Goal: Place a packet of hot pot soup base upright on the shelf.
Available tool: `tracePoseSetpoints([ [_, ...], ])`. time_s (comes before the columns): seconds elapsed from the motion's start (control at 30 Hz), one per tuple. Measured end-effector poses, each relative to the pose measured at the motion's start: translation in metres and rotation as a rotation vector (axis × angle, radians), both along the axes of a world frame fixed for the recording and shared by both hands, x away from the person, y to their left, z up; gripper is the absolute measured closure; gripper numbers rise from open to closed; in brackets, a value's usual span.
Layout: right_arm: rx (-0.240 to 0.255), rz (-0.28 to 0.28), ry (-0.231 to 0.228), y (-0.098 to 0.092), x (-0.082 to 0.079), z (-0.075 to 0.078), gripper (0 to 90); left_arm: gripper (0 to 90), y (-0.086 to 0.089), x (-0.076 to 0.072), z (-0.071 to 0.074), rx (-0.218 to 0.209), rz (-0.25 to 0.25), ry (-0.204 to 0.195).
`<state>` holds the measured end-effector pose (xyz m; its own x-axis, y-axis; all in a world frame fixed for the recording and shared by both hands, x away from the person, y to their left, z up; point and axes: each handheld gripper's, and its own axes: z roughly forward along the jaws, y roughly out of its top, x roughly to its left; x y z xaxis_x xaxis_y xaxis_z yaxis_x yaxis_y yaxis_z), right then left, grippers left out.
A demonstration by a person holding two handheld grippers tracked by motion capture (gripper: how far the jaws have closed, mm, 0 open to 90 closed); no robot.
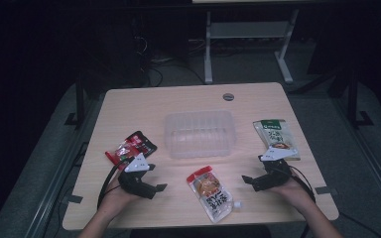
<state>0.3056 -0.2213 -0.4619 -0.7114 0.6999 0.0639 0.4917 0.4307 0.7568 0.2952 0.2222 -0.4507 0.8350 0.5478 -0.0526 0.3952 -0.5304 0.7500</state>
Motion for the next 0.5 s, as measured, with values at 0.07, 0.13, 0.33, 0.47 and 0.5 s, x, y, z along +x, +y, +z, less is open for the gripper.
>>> tracePoseSetpoints([
  [0.07,-0.003,0.004,0.002,-0.001,0.0,0.0,0.1,19.1,0.003,0.001,0.001,0.005,0.006,0.011],
  [0.13,-0.001,0.003,-0.004,-0.001,0.0,0.001,0.1,21.6,0.006,0.002,0.003,0.004,0.018,0.01],
  [0.33,0.005,0.005,0.006,0.001,-0.002,0.004,0.2,37.4,0.02,0.007,0.013,0.0,0.065,0.022],
  [0.47,0.003,0.009,-0.003,0.0,-0.001,0.004,0.1,49.6,0.028,0.013,0.018,-0.02,0.113,0.034],
  [0.5,0.002,0.01,-0.004,0.0,-0.002,0.005,0.2,52.3,0.031,0.014,0.019,-0.016,0.123,0.043],
])
